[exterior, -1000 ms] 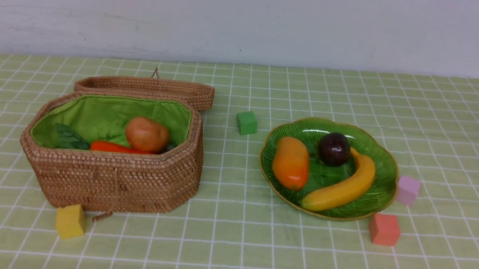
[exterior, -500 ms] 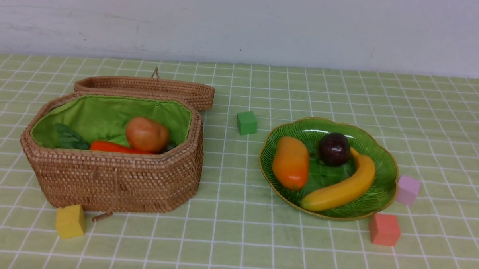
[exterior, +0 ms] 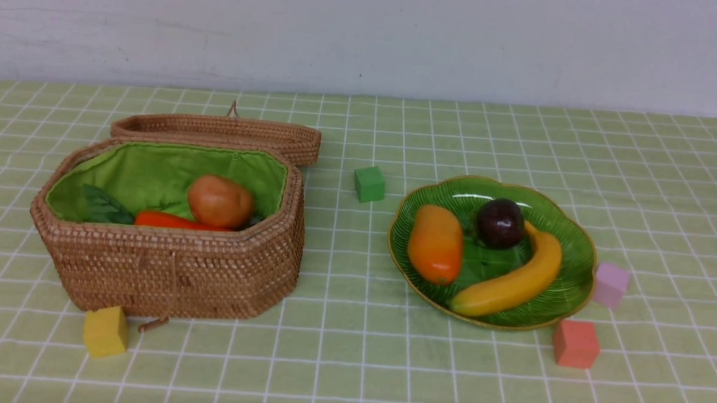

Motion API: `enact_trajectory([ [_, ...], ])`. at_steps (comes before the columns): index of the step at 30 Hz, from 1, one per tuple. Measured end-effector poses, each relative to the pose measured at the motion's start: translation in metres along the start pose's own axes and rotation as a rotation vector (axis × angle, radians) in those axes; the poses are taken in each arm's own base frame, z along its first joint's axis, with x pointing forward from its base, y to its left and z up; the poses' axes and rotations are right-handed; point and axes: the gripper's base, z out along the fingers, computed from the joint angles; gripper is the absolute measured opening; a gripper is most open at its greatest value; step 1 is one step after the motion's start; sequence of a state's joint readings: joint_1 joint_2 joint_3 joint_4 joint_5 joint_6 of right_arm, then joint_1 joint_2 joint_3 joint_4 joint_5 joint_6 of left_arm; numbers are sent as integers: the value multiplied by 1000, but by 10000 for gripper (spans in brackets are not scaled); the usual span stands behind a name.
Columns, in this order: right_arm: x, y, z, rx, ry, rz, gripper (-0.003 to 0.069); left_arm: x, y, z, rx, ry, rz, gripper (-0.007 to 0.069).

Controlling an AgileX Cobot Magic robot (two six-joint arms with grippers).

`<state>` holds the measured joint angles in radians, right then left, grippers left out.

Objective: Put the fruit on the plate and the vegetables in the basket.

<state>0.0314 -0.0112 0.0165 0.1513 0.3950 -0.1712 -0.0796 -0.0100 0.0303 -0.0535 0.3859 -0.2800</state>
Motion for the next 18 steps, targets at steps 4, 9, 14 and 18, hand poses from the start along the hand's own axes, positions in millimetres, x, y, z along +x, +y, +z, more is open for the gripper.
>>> enact_trajectory([
  [4, 0, 0, 0, 0, 0, 0, 84, 0, 0, 0, 0, 1, 0, -6],
  [9, 0, 0, 0, 0, 0, 0, 88, 0, 0, 0, 0, 1, 0, -6],
  [14, 0, 0, 0, 0, 0, 0, 93, 0, 0, 0, 0, 1, 0, -3],
  [18, 0, 0, 0, 0, 0, -1, 97, 0, 0, 0, 0, 1, 0, -2],
])
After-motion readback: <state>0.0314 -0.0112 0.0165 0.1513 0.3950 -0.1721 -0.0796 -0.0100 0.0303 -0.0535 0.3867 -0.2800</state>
